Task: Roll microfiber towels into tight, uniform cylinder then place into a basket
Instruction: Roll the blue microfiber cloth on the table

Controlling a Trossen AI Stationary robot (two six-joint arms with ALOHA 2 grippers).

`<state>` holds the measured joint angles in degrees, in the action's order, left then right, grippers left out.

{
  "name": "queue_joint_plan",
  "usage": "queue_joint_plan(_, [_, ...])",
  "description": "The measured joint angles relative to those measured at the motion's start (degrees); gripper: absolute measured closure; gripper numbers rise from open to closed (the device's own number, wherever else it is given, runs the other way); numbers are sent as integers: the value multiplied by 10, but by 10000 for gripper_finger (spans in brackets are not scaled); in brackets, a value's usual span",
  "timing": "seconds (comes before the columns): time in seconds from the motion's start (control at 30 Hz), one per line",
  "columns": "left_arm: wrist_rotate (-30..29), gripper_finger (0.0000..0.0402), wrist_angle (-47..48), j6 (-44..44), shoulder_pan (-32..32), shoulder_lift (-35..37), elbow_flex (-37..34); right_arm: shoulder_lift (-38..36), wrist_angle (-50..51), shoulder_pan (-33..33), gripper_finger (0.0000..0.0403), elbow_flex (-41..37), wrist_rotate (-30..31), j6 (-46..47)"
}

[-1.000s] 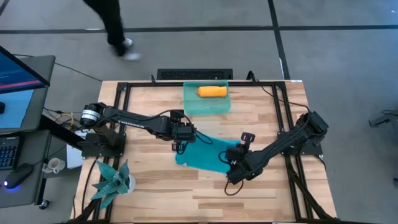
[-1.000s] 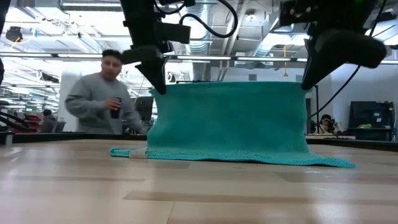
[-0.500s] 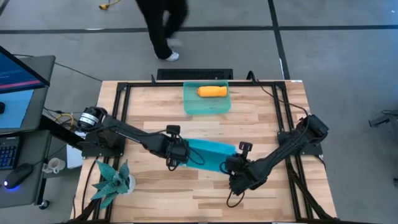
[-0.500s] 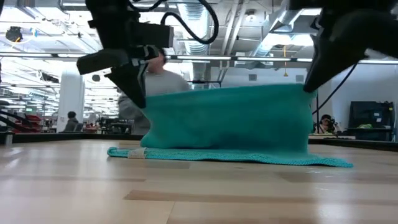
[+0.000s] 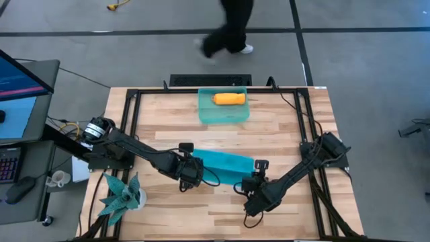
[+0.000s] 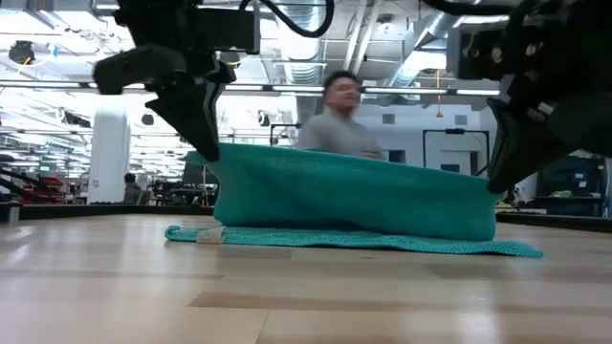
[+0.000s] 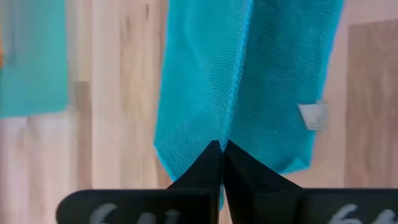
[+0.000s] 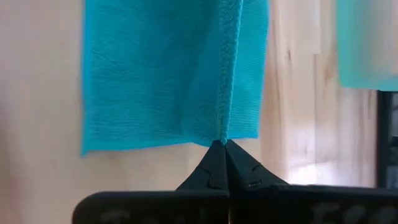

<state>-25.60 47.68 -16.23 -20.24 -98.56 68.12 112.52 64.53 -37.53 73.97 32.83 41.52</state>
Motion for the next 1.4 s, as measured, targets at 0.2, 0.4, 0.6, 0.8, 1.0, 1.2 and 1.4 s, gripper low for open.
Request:
queue_joint_plan(0.2, [54, 401, -7, -14, -11, 0, 0, -9, -6, -11, 401, 6, -10, -10])
queue_joint_plan(0.4, [-52, 401, 4, 37, -11, 0, 13, -9, 43, -6, 401, 38, 16, -6])
queue_joint_plan(0.6, [-202, 401, 38, 103, -7, 0, 59, -9, 190, -4, 401, 63, 83, 63])
queue_joint_plan(0.8, [-242, 401, 71, 97, 28, 0, 87, -9, 248, 26, 401, 52, 152, 134])
queue_joint_plan(1.0, [-198, 401, 78, 95, 83, 0, 70, -9, 214, 56, 401, 11, 177, 140])
queue_joint_plan(1.2, [-112, 401, 26, 127, 112, 0, 22, -9, 165, 49, 401, -3, 177, 116])
queue_joint_plan(1.4, [-83, 401, 11, 117, 97, 1, 2, -9, 124, 35, 401, -4, 149, 69])
